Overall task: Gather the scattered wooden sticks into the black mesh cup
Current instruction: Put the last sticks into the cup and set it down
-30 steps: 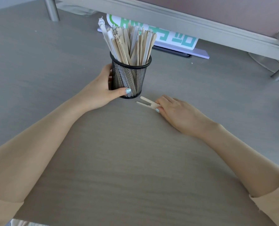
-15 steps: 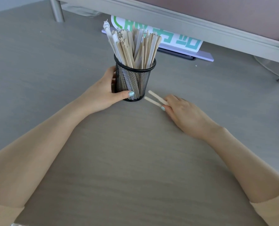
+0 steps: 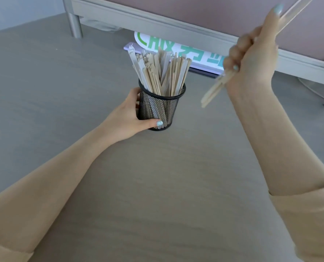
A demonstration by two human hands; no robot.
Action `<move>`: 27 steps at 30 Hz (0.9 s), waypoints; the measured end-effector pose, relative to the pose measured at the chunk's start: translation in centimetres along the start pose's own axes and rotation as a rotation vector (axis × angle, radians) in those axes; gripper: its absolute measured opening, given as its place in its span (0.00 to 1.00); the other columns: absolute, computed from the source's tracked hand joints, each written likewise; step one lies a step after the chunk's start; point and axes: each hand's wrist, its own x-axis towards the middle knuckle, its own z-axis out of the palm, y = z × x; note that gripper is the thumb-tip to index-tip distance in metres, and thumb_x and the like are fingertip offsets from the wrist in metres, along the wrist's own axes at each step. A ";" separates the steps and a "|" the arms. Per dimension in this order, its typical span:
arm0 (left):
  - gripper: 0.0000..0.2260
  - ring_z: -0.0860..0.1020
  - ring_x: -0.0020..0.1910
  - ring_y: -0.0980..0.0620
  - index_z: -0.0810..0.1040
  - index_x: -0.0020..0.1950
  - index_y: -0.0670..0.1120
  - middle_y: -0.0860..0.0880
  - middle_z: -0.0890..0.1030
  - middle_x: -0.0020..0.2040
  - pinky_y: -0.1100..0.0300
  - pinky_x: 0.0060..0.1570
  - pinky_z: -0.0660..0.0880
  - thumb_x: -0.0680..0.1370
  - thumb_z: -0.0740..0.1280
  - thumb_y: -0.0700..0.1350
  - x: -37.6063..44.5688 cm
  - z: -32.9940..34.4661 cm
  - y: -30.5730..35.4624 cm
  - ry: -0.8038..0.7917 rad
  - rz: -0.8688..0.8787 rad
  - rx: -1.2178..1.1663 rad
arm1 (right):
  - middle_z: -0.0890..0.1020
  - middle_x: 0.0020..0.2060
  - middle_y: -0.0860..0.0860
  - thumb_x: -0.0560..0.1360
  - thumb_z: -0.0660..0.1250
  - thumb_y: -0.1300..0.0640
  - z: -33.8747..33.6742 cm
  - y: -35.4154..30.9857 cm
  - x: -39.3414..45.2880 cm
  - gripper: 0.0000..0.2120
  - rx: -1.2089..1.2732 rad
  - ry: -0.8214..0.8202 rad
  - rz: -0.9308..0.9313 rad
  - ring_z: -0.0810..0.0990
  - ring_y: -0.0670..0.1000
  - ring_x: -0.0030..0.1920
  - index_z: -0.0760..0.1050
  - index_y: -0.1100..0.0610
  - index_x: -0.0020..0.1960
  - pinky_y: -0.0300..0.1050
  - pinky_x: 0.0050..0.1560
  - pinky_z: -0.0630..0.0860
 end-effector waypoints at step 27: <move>0.46 0.73 0.58 0.52 0.55 0.71 0.52 0.57 0.69 0.58 0.50 0.59 0.72 0.58 0.69 0.64 -0.3 -0.1 0.7 0.007 0.019 0.059 | 0.54 0.74 0.48 0.74 0.66 0.57 -1.3 4.5 -1.9 0.37 -0.783 -0.429 -0.324 0.61 0.44 0.69 0.46 0.54 0.75 0.30 0.64 0.63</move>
